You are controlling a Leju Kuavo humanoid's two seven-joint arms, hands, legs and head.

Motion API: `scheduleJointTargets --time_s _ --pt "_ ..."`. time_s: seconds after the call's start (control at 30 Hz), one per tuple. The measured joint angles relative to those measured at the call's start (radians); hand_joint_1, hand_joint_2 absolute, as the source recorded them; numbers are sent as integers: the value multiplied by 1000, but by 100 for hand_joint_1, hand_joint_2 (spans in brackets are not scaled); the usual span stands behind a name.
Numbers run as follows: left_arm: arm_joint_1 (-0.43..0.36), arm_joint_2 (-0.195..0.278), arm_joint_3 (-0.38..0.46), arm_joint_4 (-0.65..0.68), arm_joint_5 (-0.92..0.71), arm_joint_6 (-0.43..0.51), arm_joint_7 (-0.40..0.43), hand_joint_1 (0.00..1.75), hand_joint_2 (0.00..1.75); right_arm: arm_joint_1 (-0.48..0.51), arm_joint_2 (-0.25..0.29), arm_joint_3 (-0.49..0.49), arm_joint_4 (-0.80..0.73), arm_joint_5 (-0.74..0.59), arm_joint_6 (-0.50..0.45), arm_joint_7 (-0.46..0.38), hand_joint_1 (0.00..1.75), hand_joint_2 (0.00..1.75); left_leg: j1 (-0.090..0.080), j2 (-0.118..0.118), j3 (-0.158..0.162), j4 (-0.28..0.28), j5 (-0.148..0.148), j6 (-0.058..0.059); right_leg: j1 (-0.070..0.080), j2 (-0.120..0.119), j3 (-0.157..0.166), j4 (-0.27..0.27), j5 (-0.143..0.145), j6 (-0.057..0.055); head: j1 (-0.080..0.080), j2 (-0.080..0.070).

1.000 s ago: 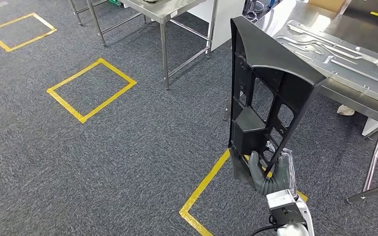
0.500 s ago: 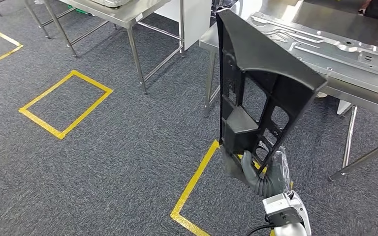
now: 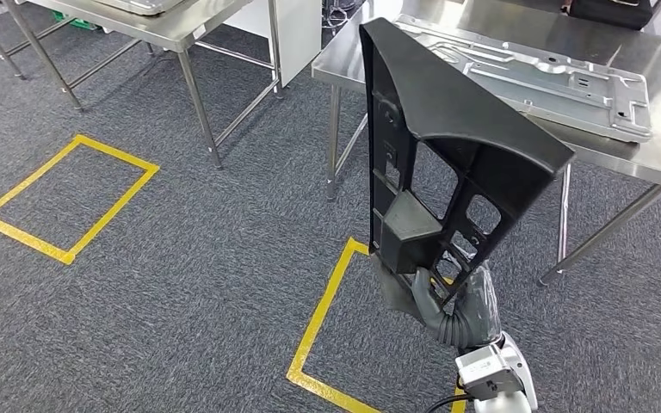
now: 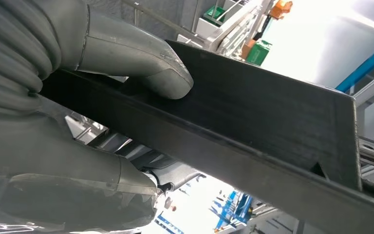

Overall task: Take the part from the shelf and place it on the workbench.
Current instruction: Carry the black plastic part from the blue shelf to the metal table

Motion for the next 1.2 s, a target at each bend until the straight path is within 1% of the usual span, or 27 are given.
scheduleJointTargets --time_s 0.07,0.1,0.17,0.2,0.23,0.3,0.37,0.4,0.43,0.47,0.53,0.57,0.6,0.63,0.7,0.73,0.8,0.83,0.87,0.9,0.93,0.97,1.0,1.07,1.1,1.13,1.2 --pt "-1 -3 0 0 -2 -5 14 0 175 -12 -11 0 1 -13 9 4 175 175 -5 15 3 1 -4 -7 9 -30 59 -115 36 -14 0 0" --pt "2 -3 0 0 -2 -9 25 0 175 -17 -15 0 1 -18 12 6 175 175 -8 22 4 1 -6 -12 13 -36 68 -135 37 -20 0 0" --pt "10 -2 0 0 -5 -24 58 0 175 -18 -23 -2 2 -25 15 9 175 175 -9 36 7 1 -10 -22 13 -17 66 -140 40 -30 0 0" --pt "15 -1 0 0 -6 -32 74 0 175 -16 -27 -3 3 -26 15 10 175 175 -8 29 8 5 -16 -28 10 -9 67 -143 42 -35 0 0" --pt "19 -1 0 0 -7 -39 86 0 175 -14 -30 -4 3 -27 14 12 175 175 -7 13 1 24 -30 -34 6 -1 69 -147 45 -40 0 0" --pt "24 1 0 0 -6 -49 102 0 175 -9 -34 -5 3 -28 11 12 175 175 -3 -30 -41 126 -90 -43 2 14 69 -151 48 -47 0 0" --pt "20 3 1 0 -4 -58 114 0 175 -3 -38 -5 4 -31 10 12 175 175 -2 -44 -99 261 -148 -48 2 30 68 -149 48 -50 0 0" --pt "18 4 1 0 -2 -61 119 0 175 1 -39 -6 6 -32 10 12 175 175 -1 -45 -110 292 -152 -49 2 41 68 -147 47 -50 0 0" --pt "16 5 1 0 -2 -63 123 0 175 4 -40 -6 7 -33 10 12 175 175 0 -46 -104 283 -135 -49 2 53 68 -145 47 -49 0 0" --pt "17 6 1 0 -3 -63 128 0 175 6 -40 -6 8 -34 10 12 175 175 2 -49 -79 233 -100 -48 1 66 68 -142 46 -48 0 0" --pt "25 7 1 0 -3 -63 134 0 175 7 -40 -6 8 -35 10 12 175 175 7 -81 -17 95 -37 -44 1 92 65 -135 43 -42 0 0" --pt "28 7 1 0 -3 -63 135 0 175 7 -41 -6 9 -35 10 12 175 175 9 -99 3 47 -24 -40 1 103 60 -130 44 -37 0 0" --pt "30 7 1 0 -3 -63 135 0 175 8 -41 -6 9 -36 10 12 175 175 9 -112 11 23 -23 -35 1 112 54 -128 45 -31 0 0" --pt "30 7 1 0 -3 -63 133 0 175 9 -41 -6 9 -37 11 13 175 175 7 -115 12 18 -27 -29 0 121 48 -127 48 -23 0 0" --pt "29 6 1 0 -3 -60 124 0 175 11 -42 -7 9 -39 15 16 175 175 7 -99 14 10 -22 -15 -3 130 42 -126 51 -10 0 0" --pt "29 5 1 0 -3 -57 116 0 175 11 -42 -8 8 -40 17 19 175 175 8 -89 16 5 -19 -7 -2 116 35 -113 42 -4 0 0" --pt "32 2 1 0 -2 -51 96 0 175 9 -43 -10 9 -42 20 22 175 175 9 -66 19 -3 -13 4 -1 67 -5 -28 -7 4 0 0" --pt "34 2 1 0 -2 -47 85 0 175 7 -43 -10 10 -43 24 23 175 175 8 -55 19 -3 -13 6 -1 45 -40 40 -39 8 0 0" --pt "36 1 1 0 -1 -44 77 0 175 7 -43 -10 13 -44 29 24 175 175 6 -43 18 -3 -14 7 -2 34 -72 105 -63 11 0 0" --pt "37 1 1 0 0 -41 70 0 175 6 -43 -10 17 -45 35 24 175 175 5 -32 18 -2 -15 7 -3 29 -92 145 -71 13 0 0" --pt "38 0 1 0 1 -38 66 0 175 5 -43 -11 21 -46 43 24 175 175 4 -21 19 -2 -17 7 -3 25 -93 147 -59 13 0 0" --pt "37 -1 1 0 3 -35 64 0 175 2 -43 -11 25 -48 49 24 175 175 3 -12 21 -2 -19 6 -3 21 -72 107 -31 11 0 0" --pt "37 -3 1 0 6 -33 62 0 175 -3 -43 -11 29 -50 57 24 175 175 3 -3 24 -2 -22 4 -2 11 -34 37 5 8 0 0" --pt "35 -7 2 0 12 -30 58 0 175 -20 -43 -10 37 -55 70 24 175 175 -3 13 30 -1 -28 -3 7 -18 33 -91 48 -6 0 0" --pt "35 -9 2 0 13 -28 57 0 175 -29 -43 -10 40 -57 73 25 175 175 -5 20 32 -1 -30 -7 11 -25 48 -123 53 -13 0 0" --pt "34 -10 2 0 15 -26 56 0 175 -36 -43 -10 43 -59 75 25 175 175 -7 26 33 -1 -32 -11 15 -25 50 -131 50 -19 0 0" --pt "31 -12 2 0 15 -24 55 0 175 -42 -43 -10 48 -61 75 25 175 175 -8 35 37 -2 -37 -21 12 -8 50 -136 53 -27 0 0"
